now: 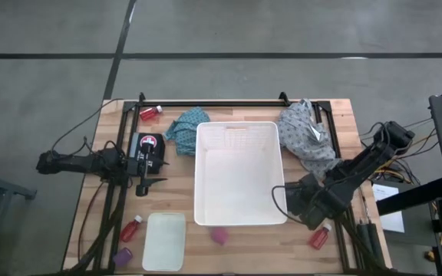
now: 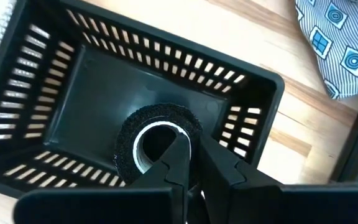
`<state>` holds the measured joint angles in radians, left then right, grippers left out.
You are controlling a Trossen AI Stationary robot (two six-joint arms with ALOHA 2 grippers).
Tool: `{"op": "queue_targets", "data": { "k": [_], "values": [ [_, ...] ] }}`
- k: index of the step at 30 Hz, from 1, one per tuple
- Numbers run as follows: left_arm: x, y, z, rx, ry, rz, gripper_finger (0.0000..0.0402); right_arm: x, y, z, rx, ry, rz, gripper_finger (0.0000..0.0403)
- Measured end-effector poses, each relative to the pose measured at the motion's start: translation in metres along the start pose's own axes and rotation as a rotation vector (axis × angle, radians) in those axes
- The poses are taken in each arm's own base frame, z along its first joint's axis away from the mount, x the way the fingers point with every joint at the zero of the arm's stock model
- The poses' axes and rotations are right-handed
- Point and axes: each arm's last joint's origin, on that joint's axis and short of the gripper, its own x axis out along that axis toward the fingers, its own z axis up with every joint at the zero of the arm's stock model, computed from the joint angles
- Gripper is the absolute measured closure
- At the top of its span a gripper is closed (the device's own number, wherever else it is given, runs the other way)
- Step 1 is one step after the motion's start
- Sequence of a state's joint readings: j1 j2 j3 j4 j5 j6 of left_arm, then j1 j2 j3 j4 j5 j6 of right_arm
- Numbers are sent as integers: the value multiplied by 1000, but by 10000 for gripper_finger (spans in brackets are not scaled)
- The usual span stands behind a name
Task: Pick & place medical supplies in basket/bin
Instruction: Put the black bandage into the black bin
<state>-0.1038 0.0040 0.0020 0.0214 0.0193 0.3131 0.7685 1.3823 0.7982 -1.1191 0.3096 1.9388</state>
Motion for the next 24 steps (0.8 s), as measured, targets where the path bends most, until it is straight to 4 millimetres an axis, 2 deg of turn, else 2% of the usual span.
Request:
{"op": "queue_targets", "data": {
  "k": [9, 18, 24],
  "values": [
    [0, 0, 0, 0, 0, 0, 149, 1, 0, 0, -1, 0, -3, 376],
    [0, 0, 0, 0, 0, 0, 149, 1, -1, 0, -4, -5, -9, 319],
    [0, 0, 0, 0, 1, 0, 148, 1, -1, 0, -4, -7, -8, 306]
  ]
}}
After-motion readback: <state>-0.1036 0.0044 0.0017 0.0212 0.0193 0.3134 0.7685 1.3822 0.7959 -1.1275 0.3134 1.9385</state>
